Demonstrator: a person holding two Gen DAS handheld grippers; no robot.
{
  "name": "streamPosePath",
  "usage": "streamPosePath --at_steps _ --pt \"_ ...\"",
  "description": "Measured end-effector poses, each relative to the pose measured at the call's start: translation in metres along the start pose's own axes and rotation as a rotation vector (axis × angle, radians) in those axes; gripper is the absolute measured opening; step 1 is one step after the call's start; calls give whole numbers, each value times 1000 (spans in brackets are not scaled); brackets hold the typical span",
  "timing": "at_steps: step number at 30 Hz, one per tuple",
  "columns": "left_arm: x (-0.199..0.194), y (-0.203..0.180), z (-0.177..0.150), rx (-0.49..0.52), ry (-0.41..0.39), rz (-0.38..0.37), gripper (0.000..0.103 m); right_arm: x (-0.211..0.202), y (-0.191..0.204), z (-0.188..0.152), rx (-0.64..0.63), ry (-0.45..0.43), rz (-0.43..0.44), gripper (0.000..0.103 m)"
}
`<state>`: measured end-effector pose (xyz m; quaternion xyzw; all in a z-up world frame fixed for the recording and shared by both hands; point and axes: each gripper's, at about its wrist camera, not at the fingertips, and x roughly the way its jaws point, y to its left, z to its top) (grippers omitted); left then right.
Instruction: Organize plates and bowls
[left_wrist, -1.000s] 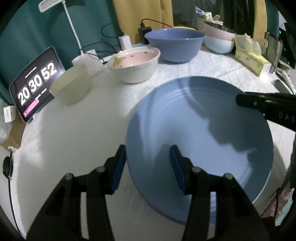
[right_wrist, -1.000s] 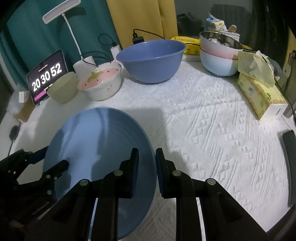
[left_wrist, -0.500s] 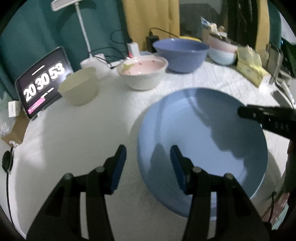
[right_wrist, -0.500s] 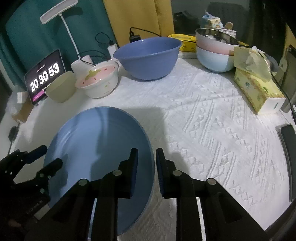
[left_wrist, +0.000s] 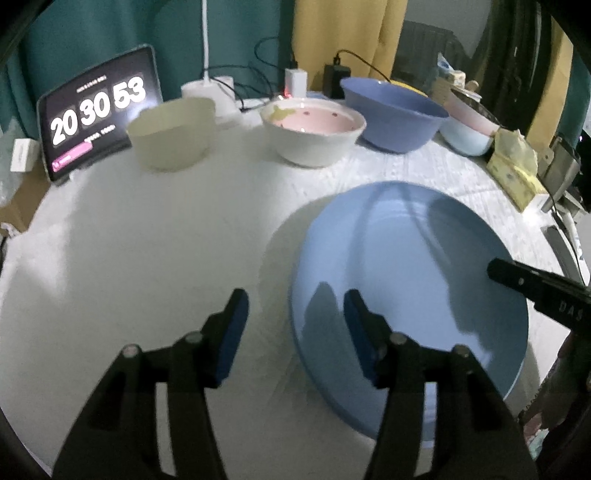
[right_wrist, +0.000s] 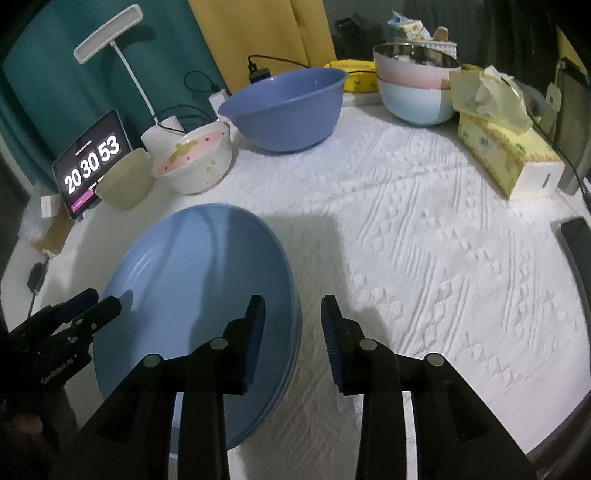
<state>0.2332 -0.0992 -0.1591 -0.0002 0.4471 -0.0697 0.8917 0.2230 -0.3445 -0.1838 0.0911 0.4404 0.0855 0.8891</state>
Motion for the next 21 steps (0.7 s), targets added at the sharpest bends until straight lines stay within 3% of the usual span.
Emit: streamPosePath --at_steps 7,15,18,21 --pt "10 -1 -4 -11 30 -19 60 5 -5 -5 24 22 36 34" --pt "15 13 -4 -105 42 -94 61 11 -6 -6 82 31 108 36" --pt "14 11 -5 -91 37 -107 59 12 -6 -8 106 29 127 36" --pt "12 6 -6 -66 31 -133 49 12 -1 -9 105 22 111 38"
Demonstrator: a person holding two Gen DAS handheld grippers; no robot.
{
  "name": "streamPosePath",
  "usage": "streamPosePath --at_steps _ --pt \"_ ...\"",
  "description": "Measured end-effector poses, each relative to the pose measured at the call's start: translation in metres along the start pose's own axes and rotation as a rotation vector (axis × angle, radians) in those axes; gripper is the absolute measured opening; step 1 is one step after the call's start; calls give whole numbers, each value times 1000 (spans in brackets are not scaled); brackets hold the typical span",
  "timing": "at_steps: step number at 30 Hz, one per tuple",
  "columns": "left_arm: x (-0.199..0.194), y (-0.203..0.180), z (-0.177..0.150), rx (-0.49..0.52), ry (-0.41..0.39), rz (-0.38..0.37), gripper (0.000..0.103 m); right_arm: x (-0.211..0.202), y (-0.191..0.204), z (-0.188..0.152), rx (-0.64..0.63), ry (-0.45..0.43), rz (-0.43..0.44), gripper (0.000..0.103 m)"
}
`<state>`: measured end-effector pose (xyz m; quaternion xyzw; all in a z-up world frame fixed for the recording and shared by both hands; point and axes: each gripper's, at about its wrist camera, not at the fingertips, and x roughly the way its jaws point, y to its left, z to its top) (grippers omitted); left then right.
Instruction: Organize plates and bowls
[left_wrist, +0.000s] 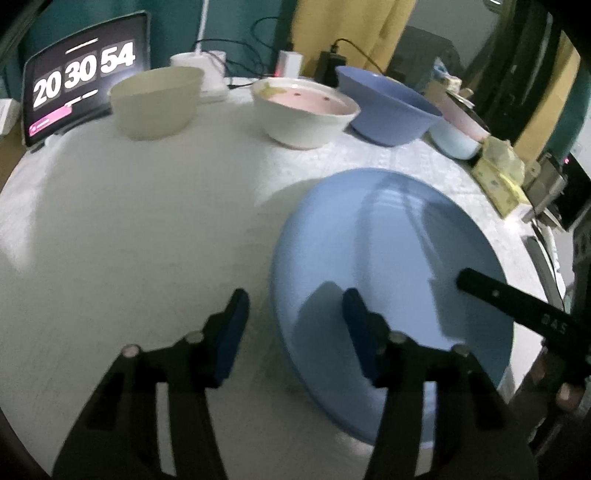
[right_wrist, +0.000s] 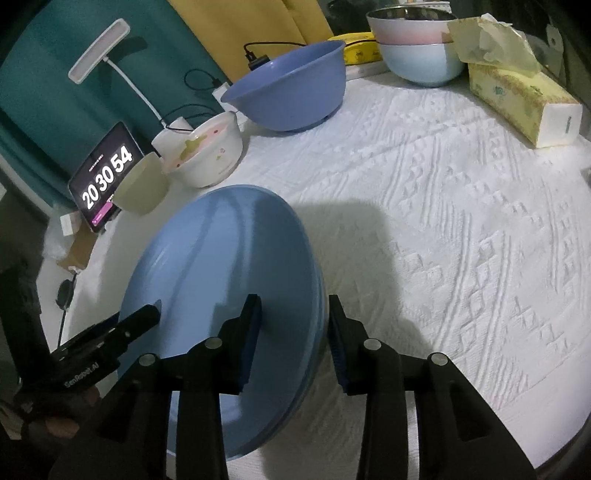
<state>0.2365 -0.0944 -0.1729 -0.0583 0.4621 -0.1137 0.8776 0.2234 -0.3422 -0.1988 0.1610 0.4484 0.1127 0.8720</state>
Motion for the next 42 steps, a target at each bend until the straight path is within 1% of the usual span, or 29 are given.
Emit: streamPosePath --at_steps 1,2,16,20,29,42 --pt "-1 -3 -1 14 -3 -6 44 0 1 0 0 -1 -3 40" --pt "-2 -6 -1 29 -6 -3 44 1 2 0 0 -3 -5 40" --pt "-5 -6 -4 53 -9 -3 44 -5 8 -3 0 -14 -47 41" --pt "-10 -6 -6 61 -22 1 44 -8 12 -4 -10 -24 -53 41" --pt "-27 3 -6 50 -70 -1 44 -17 27 -4 -34 -59 -48 40" --pt "-51 33 -6 1 -121 32 44 -14 65 7 -93 -62 -15 41"
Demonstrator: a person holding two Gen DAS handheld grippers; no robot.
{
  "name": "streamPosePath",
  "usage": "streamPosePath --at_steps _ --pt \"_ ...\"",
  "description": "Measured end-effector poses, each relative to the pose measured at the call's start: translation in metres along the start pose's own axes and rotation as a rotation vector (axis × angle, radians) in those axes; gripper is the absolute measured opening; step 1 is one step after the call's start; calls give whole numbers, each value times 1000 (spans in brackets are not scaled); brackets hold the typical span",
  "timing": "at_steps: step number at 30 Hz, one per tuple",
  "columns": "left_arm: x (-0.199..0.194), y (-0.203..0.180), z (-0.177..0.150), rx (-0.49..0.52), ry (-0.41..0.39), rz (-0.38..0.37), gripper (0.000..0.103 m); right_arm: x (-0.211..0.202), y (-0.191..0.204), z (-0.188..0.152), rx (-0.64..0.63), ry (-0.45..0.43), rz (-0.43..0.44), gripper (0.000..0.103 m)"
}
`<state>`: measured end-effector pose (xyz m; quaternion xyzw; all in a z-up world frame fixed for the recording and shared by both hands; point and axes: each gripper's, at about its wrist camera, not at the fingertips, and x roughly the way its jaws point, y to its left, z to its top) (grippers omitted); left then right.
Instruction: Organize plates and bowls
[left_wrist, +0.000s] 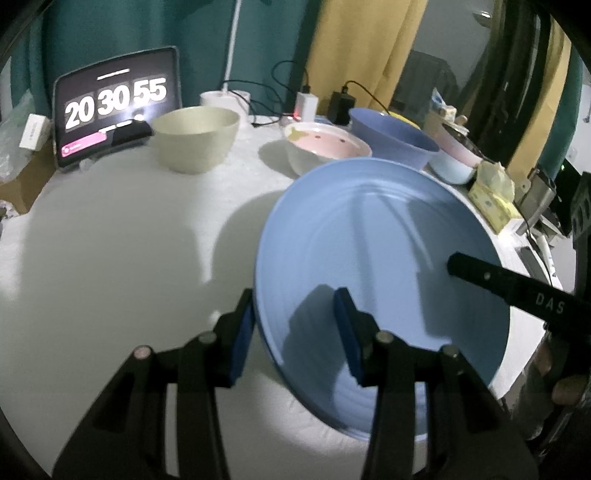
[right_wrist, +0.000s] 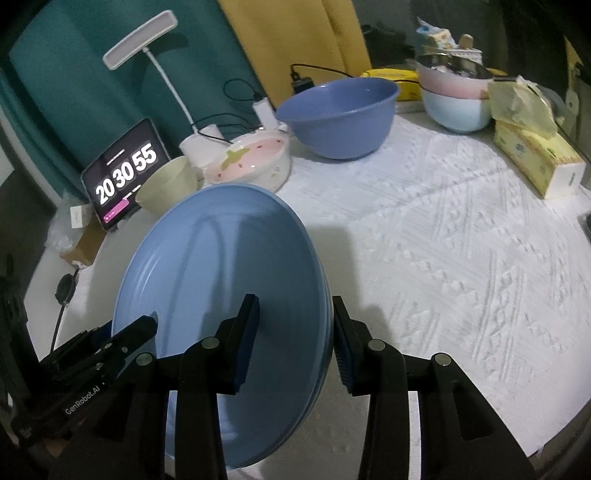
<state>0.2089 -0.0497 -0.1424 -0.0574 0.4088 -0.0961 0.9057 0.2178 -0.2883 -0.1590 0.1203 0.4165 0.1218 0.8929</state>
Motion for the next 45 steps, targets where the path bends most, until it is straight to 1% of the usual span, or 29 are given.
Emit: streamPosePath --at_steps 11,29,36,45 --pt "-9 36 2 -59 -16 35 44 14 34 13 -60 21 28 41" --pt "-12 101 2 -141 -12 105 44 58 89 19 -137 86 87 41" --pt "-6 116 1 -165 8 128 44 77 104 22 -152 114 100 41" --pt "7 124 1 -175 45 148 44 98 108 22 -148 159 111 41"
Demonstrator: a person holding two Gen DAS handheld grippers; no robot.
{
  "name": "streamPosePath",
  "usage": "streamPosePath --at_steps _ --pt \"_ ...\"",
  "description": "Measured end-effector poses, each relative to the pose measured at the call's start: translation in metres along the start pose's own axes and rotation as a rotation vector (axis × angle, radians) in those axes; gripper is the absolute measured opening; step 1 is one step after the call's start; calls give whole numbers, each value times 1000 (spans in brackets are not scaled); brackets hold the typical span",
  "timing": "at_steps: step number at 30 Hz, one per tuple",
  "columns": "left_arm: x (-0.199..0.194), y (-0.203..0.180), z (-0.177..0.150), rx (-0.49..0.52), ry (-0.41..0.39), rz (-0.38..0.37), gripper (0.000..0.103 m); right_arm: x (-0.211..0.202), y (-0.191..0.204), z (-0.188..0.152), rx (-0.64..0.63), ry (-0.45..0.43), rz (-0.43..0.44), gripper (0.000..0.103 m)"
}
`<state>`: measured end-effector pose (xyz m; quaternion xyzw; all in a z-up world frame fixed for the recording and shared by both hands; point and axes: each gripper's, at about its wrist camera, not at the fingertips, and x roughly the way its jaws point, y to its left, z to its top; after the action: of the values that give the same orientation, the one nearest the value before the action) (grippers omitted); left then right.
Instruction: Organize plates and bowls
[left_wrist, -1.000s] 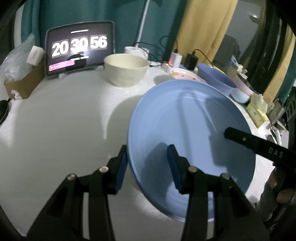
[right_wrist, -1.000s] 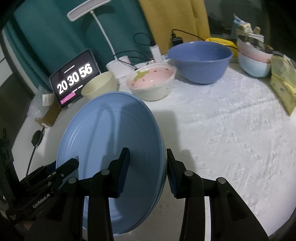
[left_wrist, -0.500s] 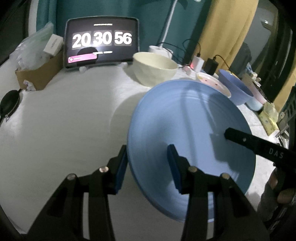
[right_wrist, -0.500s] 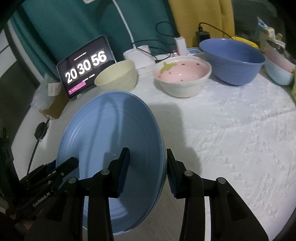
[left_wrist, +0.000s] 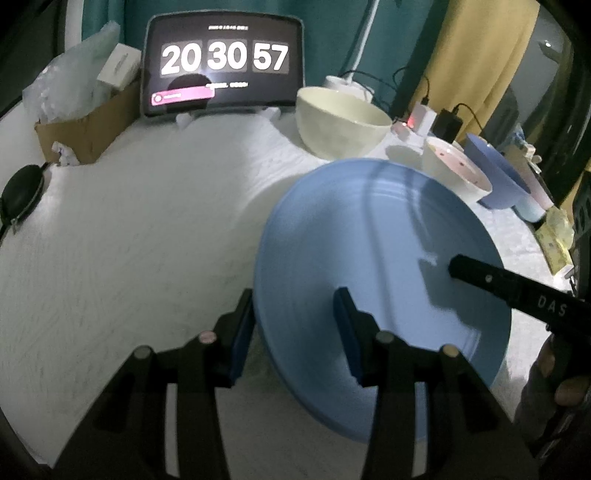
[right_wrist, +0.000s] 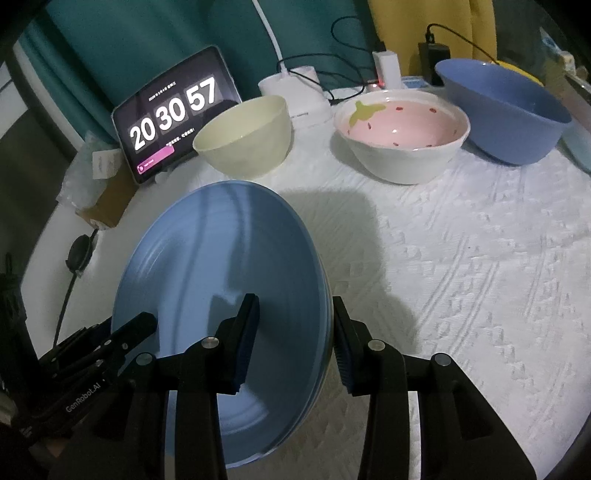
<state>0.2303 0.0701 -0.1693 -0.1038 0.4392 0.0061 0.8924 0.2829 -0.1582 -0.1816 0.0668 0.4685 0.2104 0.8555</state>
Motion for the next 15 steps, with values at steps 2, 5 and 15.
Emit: streamPosePath --at_steps 2,5,15 --pt "2 0 0 2 3 1 44 4 0 0 2 7 -2 41" --pt "3 -3 0 14 -2 12 44 9 -4 1 14 19 3 41" --pt "5 -9 1 59 -18 48 46 15 -7 3 -1 10 2 42"
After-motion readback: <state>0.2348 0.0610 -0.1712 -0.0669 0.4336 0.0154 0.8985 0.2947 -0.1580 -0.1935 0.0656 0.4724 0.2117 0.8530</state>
